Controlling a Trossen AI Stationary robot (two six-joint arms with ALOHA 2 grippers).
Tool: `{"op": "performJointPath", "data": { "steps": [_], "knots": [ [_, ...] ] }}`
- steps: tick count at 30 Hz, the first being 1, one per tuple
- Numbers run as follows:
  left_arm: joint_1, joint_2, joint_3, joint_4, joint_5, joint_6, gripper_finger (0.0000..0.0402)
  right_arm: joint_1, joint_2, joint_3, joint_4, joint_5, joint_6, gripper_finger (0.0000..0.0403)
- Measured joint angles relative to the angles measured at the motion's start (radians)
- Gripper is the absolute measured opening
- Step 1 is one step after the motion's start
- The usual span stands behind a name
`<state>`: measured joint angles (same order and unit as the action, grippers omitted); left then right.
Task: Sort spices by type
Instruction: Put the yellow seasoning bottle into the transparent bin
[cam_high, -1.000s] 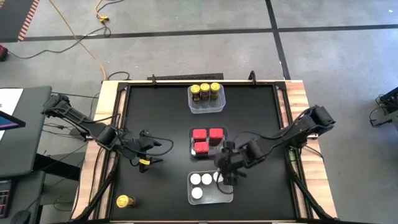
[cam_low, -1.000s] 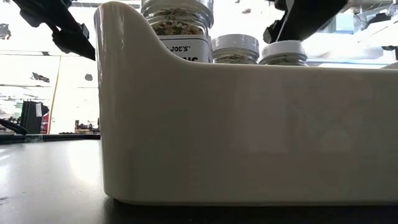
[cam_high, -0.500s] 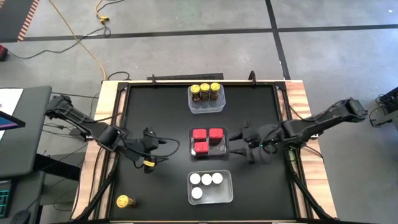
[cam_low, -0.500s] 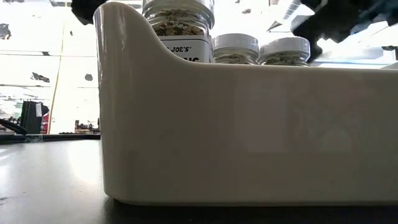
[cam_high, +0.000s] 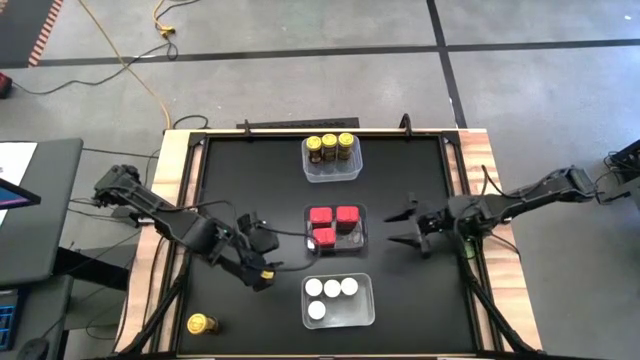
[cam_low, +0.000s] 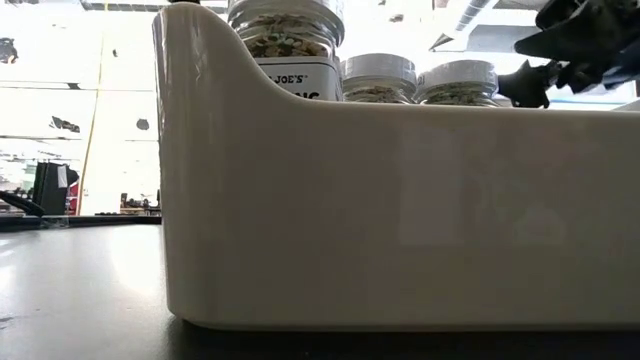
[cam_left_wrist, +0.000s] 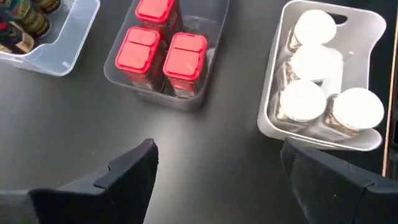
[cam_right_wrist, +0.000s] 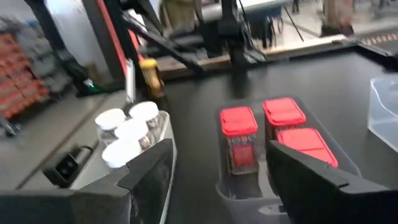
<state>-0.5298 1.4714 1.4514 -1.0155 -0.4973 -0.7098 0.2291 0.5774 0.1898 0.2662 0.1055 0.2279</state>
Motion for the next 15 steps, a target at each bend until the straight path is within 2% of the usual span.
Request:
{"op": "performJointPath", "data": {
  "steps": [6, 9, 11, 15],
  "knots": [
    [-0.034, 0.069, 0.148, -0.152, 0.012, -0.118, 0.0326, -0.002, -0.044, -0.078, 0.1, -0.005, 0.008, 0.0286],
    [-0.047, 0.083, 0.179, -0.168, 0.022, -0.166, 0.0326, -0.035, -0.044, -0.109, 0.156, -0.011, 0.008, 0.0286],
    [-0.054, 0.086, 0.182, -0.17, 0.022, -0.191, 0.0326, -0.078, -0.043, -0.119, 0.167, -0.046, 0.007, 0.0286],
    [-0.055, 0.085, 0.183, -0.17, 0.021, -0.217, 0.0326, -0.194, -0.041, -0.153, 0.241, -0.194, 0.007, 0.0286]
  ]
}}
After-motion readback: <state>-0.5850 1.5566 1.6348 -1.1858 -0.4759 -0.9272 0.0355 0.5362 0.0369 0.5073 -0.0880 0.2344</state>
